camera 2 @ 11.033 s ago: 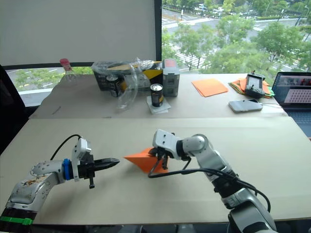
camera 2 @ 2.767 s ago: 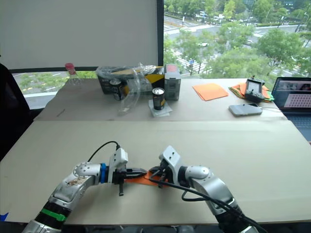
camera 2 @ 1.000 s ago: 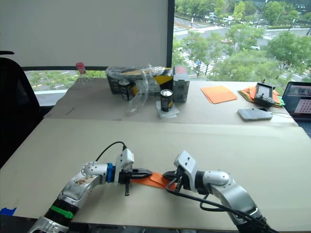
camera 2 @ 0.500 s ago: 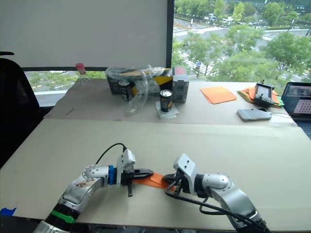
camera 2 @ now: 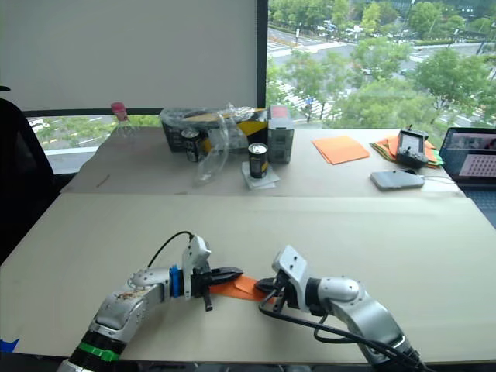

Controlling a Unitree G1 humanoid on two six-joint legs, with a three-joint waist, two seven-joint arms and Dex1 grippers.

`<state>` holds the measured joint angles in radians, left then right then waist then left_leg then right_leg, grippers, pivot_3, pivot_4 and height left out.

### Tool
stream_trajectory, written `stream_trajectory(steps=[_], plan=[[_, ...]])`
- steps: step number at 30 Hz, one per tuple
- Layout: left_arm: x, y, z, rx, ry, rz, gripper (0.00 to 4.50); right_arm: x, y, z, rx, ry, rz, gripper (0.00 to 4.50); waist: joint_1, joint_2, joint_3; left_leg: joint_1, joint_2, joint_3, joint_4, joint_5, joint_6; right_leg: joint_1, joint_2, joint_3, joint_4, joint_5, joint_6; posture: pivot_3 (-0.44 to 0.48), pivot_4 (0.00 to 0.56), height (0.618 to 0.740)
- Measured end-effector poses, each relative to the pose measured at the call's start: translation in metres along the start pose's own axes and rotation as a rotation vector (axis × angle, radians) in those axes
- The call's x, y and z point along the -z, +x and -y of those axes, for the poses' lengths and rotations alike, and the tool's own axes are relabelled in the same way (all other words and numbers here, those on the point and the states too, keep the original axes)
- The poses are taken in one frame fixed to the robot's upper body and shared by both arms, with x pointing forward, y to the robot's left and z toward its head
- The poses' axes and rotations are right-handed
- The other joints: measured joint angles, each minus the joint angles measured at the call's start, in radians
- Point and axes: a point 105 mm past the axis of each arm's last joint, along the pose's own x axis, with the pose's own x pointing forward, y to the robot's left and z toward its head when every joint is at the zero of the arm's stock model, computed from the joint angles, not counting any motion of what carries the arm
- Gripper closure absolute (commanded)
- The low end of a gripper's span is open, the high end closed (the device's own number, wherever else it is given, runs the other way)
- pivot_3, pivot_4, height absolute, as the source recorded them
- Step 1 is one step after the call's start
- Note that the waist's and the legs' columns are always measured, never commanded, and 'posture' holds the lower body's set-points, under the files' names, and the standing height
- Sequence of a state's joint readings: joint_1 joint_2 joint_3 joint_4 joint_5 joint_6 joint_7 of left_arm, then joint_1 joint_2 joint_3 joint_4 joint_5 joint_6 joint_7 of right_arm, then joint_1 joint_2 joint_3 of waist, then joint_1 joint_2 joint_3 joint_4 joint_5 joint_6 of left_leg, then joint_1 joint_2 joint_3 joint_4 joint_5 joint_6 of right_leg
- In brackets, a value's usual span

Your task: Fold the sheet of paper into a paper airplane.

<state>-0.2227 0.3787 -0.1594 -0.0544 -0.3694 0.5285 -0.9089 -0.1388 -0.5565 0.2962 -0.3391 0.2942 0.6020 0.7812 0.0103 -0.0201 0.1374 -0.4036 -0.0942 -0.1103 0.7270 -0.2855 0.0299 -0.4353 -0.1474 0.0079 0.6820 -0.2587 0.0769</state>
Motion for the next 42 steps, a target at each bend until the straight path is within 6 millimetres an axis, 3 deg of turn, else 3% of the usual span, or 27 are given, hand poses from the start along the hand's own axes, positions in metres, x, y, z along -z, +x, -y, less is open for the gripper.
stream_trajectory(steps=[5,19,23,26,31,37,42], plan=[[-0.001,-0.006,-0.011,-0.075,-0.047,0.018,4.5,0.0,0.002,0.0,-0.005,-0.001,-0.002,4.48,-0.002,0.0,0.0,0.003,0.001,0.0,-0.001,0.0,0.0,0.002,0.001,0.0,0.0,0.0,0.0,0.0,0.15,0.67],[0.006,-0.032,-0.017,-0.134,-0.001,-0.027,4.5,-0.005,0.006,0.001,-0.02,-0.037,0.009,4.48,-0.012,0.0,0.0,0.015,0.003,0.001,-0.015,0.0,-0.001,0.012,0.002,0.001,-0.003,-0.005,0.002,0.0,0.15,0.67],[-0.004,-0.038,-0.015,-0.096,0.044,0.007,4.5,-0.016,0.004,0.004,-0.029,-0.072,0.024,4.48,-0.012,-0.002,0.007,0.009,0.002,0.001,-0.013,0.003,-0.005,0.007,0.002,0.001,-0.002,-0.004,0.002,0.0,0.15,0.67],[-0.027,-0.04,-0.011,-0.033,0.122,0.049,4.5,-0.039,-0.003,0.011,-0.027,-0.153,0.051,4.48,-0.009,-0.002,0.009,-0.004,0.001,0.0,-0.012,0.007,-0.006,-0.006,0.002,0.001,-0.001,0.004,-0.006,0.0,0.15,0.67],[-0.055,-0.055,-0.015,0.011,0.214,0.03,4.5,-0.074,-0.014,0.007,-0.095,-0.265,0.086,4.48,-0.008,-0.003,0.01,-0.008,0.001,0.0,-0.014,0.007,-0.007,-0.011,0.001,0.0,-0.002,0.005,-0.006,0.0,0.15,0.67],[-0.047,-0.084,-0.001,0.11,0.198,-0.128,4.5,-0.096,-0.022,-0.002,-0.172,-0.299,0.068,4.48,-0.026,-0.004,0.011,-0.017,0.001,0.001,-0.014,0.008,-0.009,-0.023,0.001,0.001,0.0,0.005,-0.007,0.0,0.15,0.67],[-0.036,-0.096,0.019,0.186,0.133,-0.207,4.5,-0.09,-0.021,-0.014,-0.243,-0.261,0.016,4.48,-0.023,-0.004,0.013,-0.018,0.001,0.001,-0.013,0.007,-0.007,-0.022,0.001,0.001,-0.001,0.006,-0.008,0.0,0.15,0.67]])
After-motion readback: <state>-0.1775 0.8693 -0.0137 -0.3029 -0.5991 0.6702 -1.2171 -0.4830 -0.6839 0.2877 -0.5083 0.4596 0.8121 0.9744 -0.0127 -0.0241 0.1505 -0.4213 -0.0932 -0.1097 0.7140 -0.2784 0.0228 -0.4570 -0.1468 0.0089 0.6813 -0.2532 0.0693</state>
